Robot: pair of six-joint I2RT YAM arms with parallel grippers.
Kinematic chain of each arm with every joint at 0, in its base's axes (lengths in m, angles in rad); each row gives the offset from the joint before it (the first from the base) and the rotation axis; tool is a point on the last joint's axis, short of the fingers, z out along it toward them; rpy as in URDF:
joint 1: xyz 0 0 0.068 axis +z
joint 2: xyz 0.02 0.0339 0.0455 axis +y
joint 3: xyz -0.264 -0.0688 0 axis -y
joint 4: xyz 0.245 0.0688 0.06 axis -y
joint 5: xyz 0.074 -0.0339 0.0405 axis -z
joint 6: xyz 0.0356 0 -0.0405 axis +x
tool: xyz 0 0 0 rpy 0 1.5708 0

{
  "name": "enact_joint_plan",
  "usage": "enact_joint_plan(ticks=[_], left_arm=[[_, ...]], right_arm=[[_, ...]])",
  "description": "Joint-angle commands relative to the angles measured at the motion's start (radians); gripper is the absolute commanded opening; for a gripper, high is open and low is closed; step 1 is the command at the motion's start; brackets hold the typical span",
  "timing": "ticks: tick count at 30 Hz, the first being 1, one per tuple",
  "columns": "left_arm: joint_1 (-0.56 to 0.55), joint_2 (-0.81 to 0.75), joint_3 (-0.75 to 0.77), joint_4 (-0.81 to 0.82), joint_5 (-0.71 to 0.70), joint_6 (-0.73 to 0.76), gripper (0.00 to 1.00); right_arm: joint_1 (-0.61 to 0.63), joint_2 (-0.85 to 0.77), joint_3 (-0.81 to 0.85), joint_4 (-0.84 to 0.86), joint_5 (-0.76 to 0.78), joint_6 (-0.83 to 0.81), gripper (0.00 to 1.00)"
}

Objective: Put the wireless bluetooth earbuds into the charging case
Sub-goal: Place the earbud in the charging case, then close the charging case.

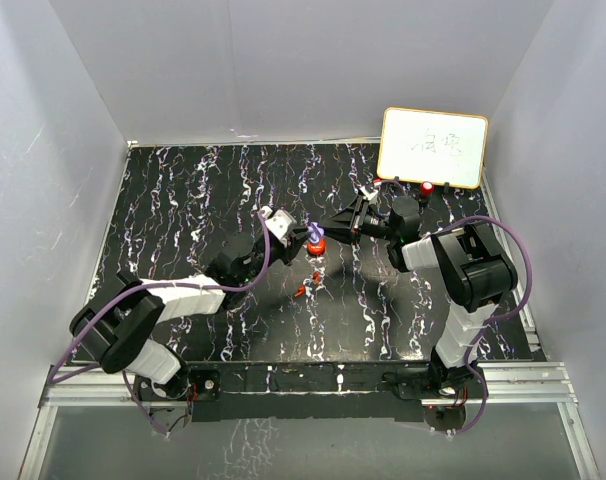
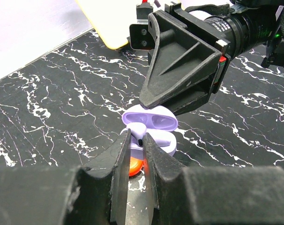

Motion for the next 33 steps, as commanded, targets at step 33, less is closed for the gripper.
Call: enact_joint_plan(ticks=[33], left_arm=[[-0.008, -0.093, 0.012, -0.272, -0.311, -0.189, 0.34]], right_arm=[[-0.040, 0.085, 0.051, 0.140, 0.021, -0.001, 0.00]])
